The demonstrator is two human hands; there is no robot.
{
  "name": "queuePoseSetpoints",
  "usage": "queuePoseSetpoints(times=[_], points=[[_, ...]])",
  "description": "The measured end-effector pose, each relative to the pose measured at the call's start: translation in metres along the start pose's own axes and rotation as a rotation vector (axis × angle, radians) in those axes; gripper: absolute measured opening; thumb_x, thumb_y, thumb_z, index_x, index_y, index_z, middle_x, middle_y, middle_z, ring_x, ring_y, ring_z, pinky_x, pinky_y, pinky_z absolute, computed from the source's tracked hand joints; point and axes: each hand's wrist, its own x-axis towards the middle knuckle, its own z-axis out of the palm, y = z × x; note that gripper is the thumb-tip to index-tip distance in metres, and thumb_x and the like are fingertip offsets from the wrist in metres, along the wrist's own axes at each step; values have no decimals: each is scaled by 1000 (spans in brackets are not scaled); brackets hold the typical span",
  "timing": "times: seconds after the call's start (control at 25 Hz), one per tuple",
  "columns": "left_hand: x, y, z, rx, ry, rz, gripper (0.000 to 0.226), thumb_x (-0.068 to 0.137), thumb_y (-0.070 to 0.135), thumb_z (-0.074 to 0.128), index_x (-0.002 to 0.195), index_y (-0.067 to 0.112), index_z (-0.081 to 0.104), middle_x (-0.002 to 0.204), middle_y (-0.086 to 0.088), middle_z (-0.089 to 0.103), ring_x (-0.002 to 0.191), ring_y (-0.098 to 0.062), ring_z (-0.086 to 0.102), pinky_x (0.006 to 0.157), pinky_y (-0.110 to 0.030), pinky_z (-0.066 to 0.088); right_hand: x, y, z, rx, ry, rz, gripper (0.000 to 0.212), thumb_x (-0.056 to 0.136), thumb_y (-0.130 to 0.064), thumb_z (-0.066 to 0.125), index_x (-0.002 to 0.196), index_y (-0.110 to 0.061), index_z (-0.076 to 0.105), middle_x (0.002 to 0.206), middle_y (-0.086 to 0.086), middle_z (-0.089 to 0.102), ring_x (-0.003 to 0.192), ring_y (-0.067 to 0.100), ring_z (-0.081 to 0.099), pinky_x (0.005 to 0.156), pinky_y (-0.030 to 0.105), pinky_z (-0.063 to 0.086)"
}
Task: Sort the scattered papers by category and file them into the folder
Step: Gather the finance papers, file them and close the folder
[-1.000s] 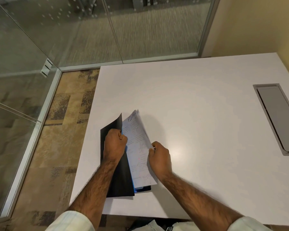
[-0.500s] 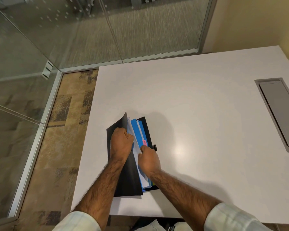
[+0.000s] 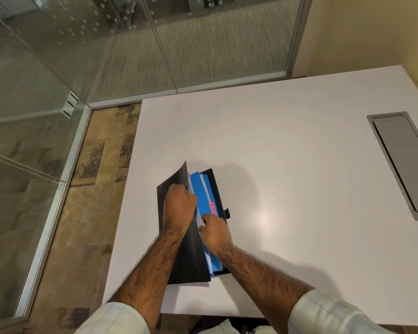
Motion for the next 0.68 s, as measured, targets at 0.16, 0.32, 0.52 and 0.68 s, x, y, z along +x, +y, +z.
queuePoseSetpoints(times=[0.16,0.32,0.52,0.68], points=[[1,4,7,-10,-15,-15,19,98,26,63,102,9,56,110,-9,67,100,-25,71,64,-18,47,-3,5,-10,25,17,11,11,100,-27,59,95,-19,54,102,0,63,94,13,57,87,30,56],[4,13,27,30,-62,20,17,99,27,61,96,13,51,105,-6,64,89,-18,68,70,-31,62,-13,25,-29,29,66,85,15,101,-31,54,106,-19,61,120,4,69,86,12,59,64,20,50],[0,31,57,106,-139,94,15,99,28,59,98,13,55,110,-6,56,88,-19,64,78,-33,62,-28,59,-61,19,136,202,22,101,-31,52,115,-18,63,117,-2,71,78,5,62,66,21,51],[0,42,74,136,-149,151,19,100,30,57,104,12,61,109,-4,54,89,-20,63,79,-33,61,-30,71,-71,66,242,259,33,99,-26,58,131,-15,56,132,1,65,111,15,65,83,25,49]])
